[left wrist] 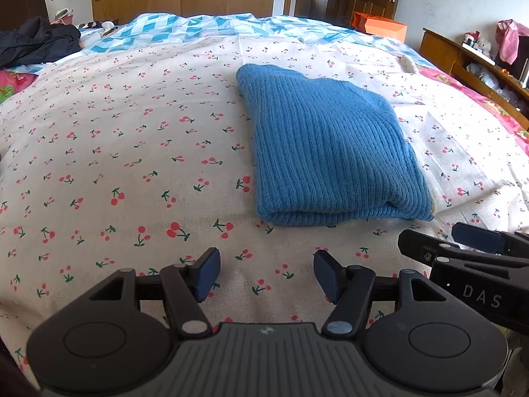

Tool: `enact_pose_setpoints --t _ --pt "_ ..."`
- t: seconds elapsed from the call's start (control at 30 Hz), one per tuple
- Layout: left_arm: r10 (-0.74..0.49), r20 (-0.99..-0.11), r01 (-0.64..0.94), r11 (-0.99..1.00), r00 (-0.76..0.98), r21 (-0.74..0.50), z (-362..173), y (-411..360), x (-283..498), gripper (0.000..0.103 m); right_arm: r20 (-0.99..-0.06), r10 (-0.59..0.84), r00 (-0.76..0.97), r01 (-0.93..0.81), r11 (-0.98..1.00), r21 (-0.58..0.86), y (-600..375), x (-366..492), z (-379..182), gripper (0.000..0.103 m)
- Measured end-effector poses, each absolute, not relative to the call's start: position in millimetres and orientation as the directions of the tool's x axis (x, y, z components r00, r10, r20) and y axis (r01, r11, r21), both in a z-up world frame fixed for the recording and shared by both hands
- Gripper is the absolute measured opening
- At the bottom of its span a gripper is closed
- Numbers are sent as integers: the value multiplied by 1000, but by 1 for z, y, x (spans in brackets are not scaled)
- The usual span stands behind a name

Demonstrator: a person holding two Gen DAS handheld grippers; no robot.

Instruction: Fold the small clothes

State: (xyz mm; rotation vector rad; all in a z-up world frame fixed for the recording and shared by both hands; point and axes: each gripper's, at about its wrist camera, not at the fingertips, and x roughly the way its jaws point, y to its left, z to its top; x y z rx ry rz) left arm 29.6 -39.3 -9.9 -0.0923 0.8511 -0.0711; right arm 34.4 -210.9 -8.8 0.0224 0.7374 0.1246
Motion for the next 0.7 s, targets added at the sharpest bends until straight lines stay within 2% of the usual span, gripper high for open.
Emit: enact_pose_setpoints --t 0.7 --pt "-78 -762 24 996 643 -81 -10 -47 31 75 -694 101 713 -86 995 57 -212 30 -6 75"
